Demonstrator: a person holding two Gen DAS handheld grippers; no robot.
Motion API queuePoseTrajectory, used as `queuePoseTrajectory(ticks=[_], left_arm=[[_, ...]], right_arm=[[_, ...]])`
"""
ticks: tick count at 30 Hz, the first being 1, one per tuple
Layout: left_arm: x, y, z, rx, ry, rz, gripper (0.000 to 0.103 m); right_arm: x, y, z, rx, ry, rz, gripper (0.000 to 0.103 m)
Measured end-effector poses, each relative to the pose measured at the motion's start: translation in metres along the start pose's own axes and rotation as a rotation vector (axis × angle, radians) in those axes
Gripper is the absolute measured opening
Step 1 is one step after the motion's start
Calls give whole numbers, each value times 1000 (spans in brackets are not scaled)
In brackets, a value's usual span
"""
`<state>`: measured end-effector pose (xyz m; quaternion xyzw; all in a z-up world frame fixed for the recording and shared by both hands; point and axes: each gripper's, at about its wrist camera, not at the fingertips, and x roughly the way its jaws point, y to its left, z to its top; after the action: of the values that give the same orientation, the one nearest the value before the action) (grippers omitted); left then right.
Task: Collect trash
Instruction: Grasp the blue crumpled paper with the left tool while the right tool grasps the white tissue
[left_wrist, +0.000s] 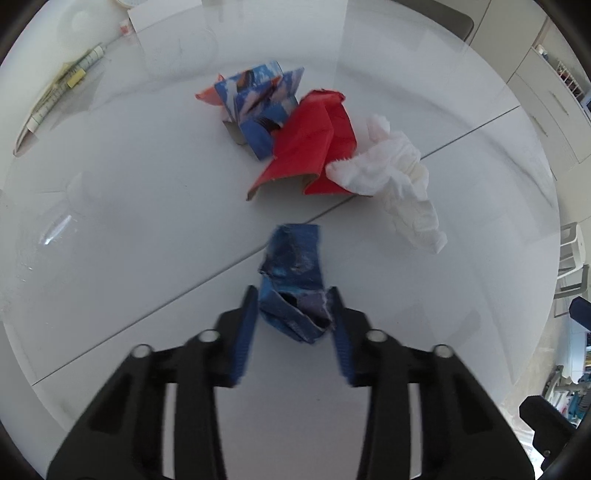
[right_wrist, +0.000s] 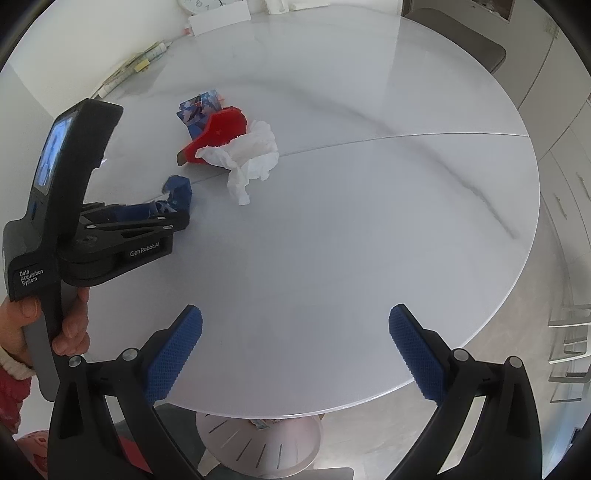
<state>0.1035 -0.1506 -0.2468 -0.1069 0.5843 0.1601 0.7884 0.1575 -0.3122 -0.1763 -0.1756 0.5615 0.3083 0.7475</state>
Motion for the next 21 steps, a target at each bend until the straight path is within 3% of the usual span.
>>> queuePoseTrajectory(ticks=[12, 18, 20, 21], left_arm=[[-34, 30, -17, -24, -50, -49, 33], [-48, 51, -34, -64, -21, -63, 33], [-48, 60, -36, -73, -17, -67, 33], [-47, 66, -36, -72, -12, -67, 33]], right_arm=[[33, 10, 53, 0, 9, 85, 100], [63, 23, 95, -23, 14, 79, 100], [75, 26, 104, -37, 22, 54, 94], [81, 28, 107, -43, 33, 38, 86]])
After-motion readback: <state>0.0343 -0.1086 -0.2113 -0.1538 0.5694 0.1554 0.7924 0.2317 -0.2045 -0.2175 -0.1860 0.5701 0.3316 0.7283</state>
